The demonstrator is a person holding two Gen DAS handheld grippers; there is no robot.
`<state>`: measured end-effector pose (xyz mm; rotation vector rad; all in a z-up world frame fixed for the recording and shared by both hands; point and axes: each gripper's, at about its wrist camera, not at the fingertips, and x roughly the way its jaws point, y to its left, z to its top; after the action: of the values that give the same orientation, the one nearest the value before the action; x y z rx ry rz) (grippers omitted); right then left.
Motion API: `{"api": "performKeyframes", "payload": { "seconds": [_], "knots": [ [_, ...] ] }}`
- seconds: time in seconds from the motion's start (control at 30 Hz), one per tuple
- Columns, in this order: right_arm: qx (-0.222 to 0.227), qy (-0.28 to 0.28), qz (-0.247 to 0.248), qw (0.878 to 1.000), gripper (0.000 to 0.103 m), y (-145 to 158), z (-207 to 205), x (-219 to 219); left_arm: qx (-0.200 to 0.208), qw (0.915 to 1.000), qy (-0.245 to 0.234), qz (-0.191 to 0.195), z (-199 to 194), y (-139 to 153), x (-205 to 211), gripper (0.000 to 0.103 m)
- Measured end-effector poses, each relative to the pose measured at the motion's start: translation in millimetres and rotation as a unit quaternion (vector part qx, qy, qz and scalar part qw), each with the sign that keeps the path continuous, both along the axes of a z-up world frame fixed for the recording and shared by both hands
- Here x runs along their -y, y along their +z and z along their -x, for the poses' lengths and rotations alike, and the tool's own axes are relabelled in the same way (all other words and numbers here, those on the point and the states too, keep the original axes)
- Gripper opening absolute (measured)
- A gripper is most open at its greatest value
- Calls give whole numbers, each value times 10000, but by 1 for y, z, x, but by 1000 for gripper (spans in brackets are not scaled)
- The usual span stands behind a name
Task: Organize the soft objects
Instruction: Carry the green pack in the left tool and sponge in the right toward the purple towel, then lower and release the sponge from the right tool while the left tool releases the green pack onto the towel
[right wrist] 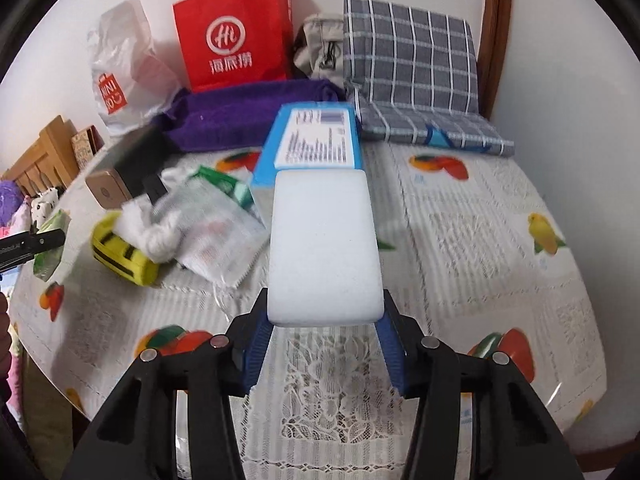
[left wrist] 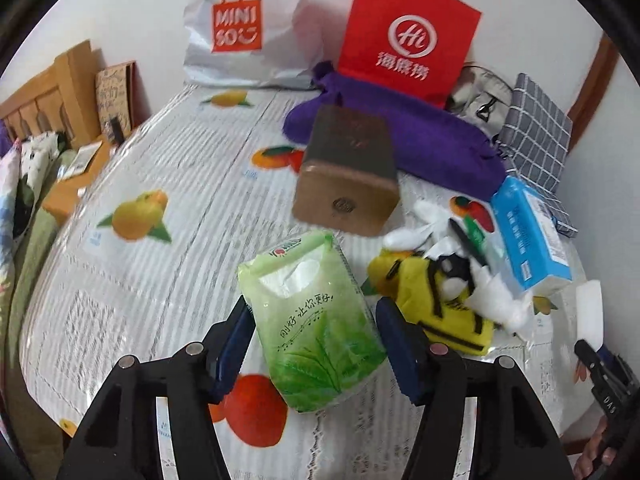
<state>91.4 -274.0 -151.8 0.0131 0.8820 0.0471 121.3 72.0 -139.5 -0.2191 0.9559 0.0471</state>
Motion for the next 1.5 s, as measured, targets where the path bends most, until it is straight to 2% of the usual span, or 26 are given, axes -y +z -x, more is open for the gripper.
{"api": "performKeyframes", "payload": {
  "seconds": [0.33, 0.5, 0.7, 0.93, 1.13, 1.33, 1.5],
  "knots": [
    [307, 123, -188, 9993, 50, 40, -27, -5, 326, 9992, -228, -19, -28, 36, 6, 60],
    [304, 230, -411, 9984, 50, 53, -56, -10, 350, 9989, -305, -90, -48, 49, 7, 60],
    [369, 391, -372, 9979, 50, 70, -93, -22, 415, 9987, -306, -56, -74, 60, 7, 60],
    [303, 549, -451, 9970, 50, 77, -136, -32, 405, 9987, -319, -58, -109, 69, 10, 60],
    [419, 623, -380, 9965, 50, 82, -171, -39, 385, 9988, -264, -170, -143, 74, 10, 60],
    [496, 776, -333, 9952, 50, 91, -208, -45, 324, 9990, -288, -82, -175, 77, 12, 60],
    [559, 919, -318, 9937, 50, 101, -244, -58, 346, 9987, -292, -213, -202, 85, 15, 60]
  ]
}}
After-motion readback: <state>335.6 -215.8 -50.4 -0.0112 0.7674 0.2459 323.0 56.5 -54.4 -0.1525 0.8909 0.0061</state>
